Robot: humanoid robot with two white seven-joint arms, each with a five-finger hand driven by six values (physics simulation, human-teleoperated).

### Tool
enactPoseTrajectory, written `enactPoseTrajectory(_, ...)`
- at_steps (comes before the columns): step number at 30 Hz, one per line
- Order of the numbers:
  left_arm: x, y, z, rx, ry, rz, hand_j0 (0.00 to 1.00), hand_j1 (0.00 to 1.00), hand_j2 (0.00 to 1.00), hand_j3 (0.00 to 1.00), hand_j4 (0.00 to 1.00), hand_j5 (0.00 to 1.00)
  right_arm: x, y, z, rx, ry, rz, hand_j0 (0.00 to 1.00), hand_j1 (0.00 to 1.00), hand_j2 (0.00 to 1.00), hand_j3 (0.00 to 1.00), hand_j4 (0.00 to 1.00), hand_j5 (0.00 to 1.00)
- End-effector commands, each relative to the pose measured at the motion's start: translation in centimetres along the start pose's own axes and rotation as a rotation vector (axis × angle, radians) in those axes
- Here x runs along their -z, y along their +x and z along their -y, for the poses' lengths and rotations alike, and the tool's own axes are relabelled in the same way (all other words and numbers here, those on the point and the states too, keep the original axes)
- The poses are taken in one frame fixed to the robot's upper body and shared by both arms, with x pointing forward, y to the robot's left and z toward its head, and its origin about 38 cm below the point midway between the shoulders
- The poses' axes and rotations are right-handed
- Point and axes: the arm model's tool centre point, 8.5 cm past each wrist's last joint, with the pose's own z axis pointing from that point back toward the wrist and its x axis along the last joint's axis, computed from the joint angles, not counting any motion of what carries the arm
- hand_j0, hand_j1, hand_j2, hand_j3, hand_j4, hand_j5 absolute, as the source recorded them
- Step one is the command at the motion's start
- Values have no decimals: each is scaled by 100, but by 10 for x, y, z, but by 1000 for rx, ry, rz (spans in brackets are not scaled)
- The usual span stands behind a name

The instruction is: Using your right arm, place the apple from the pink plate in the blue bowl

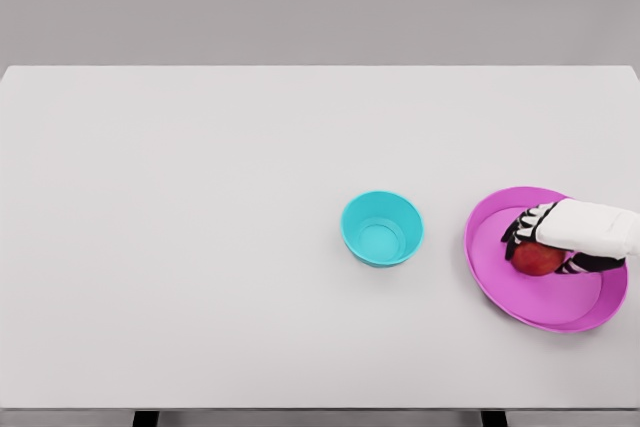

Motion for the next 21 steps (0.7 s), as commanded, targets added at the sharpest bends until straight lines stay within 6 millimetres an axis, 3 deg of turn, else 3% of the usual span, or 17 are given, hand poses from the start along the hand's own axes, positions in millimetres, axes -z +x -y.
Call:
enactPoseTrajectory(1, 0, 0, 0, 0, -1, 0, 100, 100, 100, 100, 100, 100, 0, 1, 1, -4, -2, 3, 52, 52, 52, 52, 52, 52)
enactPoseTrajectory(15, 0, 0, 0, 0, 1, 0, 100, 100, 100, 100, 100, 100, -6, -5, 40, -65, -82, -14, 51, 51, 51, 51, 51, 51)
enactPoseTrajectory(21, 0, 0, 0, 0, -1, 0, 100, 100, 100, 100, 100, 100, 7, 2, 51, -72, -138, 18, 52, 52, 52, 52, 52, 52)
